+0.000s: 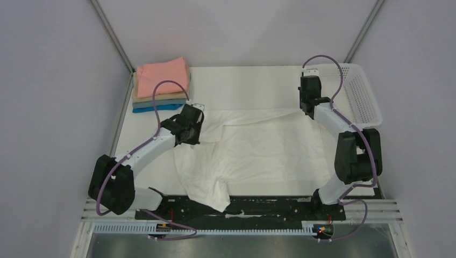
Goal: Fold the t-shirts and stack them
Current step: Fold the flattened tshirt in 1/3 of the way
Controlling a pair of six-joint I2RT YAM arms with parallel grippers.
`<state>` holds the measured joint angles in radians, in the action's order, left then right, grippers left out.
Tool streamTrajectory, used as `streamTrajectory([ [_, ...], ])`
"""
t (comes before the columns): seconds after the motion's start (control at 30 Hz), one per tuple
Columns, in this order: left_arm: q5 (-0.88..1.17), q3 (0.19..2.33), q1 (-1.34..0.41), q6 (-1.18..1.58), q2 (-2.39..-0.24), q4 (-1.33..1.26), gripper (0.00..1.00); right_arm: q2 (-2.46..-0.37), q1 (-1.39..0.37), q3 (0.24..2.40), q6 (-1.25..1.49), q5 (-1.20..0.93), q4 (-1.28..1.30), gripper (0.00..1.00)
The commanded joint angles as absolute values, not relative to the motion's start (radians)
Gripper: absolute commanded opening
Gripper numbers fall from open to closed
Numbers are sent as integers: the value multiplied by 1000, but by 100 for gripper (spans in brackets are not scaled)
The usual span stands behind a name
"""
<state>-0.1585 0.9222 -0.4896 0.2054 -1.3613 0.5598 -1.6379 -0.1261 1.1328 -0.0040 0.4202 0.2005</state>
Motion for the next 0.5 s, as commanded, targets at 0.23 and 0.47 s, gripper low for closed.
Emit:
streamTrajectory([
  [0.23,-168,822,-500,356,-1371,555,2,-1684,-118,1133,-28,505,278,13],
  [0.47,-101,810,-527,375,-1316,521,49,-1640,-117,1099,-2,496,289,31],
])
